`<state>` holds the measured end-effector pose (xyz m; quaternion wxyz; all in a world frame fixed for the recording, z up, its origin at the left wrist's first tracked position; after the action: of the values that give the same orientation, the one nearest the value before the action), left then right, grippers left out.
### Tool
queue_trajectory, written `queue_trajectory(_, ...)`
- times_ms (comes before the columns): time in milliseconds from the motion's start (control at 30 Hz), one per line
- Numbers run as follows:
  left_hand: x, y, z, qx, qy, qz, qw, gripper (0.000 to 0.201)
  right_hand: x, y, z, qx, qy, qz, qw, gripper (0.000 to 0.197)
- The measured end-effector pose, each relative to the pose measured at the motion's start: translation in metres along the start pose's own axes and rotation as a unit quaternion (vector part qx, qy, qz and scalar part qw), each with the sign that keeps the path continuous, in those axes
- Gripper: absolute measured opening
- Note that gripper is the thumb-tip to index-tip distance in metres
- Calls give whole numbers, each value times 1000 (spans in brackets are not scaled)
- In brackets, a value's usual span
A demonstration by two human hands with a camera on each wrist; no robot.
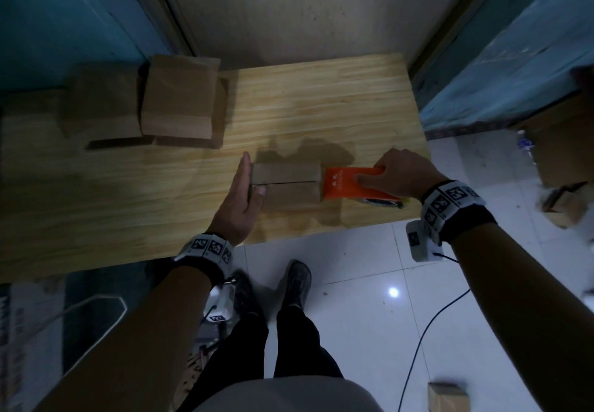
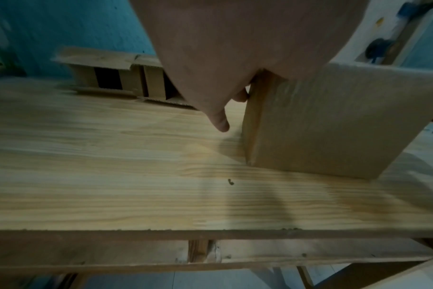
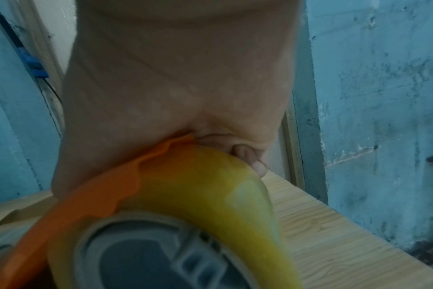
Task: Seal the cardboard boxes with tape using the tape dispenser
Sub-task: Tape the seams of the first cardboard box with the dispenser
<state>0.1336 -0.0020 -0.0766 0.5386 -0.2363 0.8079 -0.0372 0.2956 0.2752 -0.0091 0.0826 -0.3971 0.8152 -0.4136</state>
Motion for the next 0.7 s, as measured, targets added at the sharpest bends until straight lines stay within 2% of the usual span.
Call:
queue_trajectory(133,-6,1,-4,-39,146,-41,988,62,-2,0,-1,1,2,-3,1000,57)
queue_trajectory(300,-13,1,-7,-22,287,-93,953,60,-5,-1,0,-1,-4,0,1000,59)
queue_trajectory(433,-22,1,-6,-32,384,-80,919,61,-6,-2,3,6,0,3,1000,60)
queue_trajectory(533,-29,5,-1,-5,438,-33,898,71,-6,-4,3,2,0,4,1000,60)
queue_trajectory(600,-31,9,3,4,428,15,904,75,-5,-5,3,0,-2,2,1000,61)
queue_trajectory(700,-30,12,4,10,369,36,929,73,-7,-5,3,-5,-5,1,1000,61)
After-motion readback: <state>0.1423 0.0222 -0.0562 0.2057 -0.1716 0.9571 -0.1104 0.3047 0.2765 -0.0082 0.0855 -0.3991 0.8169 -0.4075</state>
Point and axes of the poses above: each hand's wrist, its own y-axis towards the middle knuckle, its own z-axis out of the palm, x = y × z, the point moved 2 cm from there along y, towards the middle knuckle, and after that the axes turned 15 degrees about x, right-handed, at the moved point
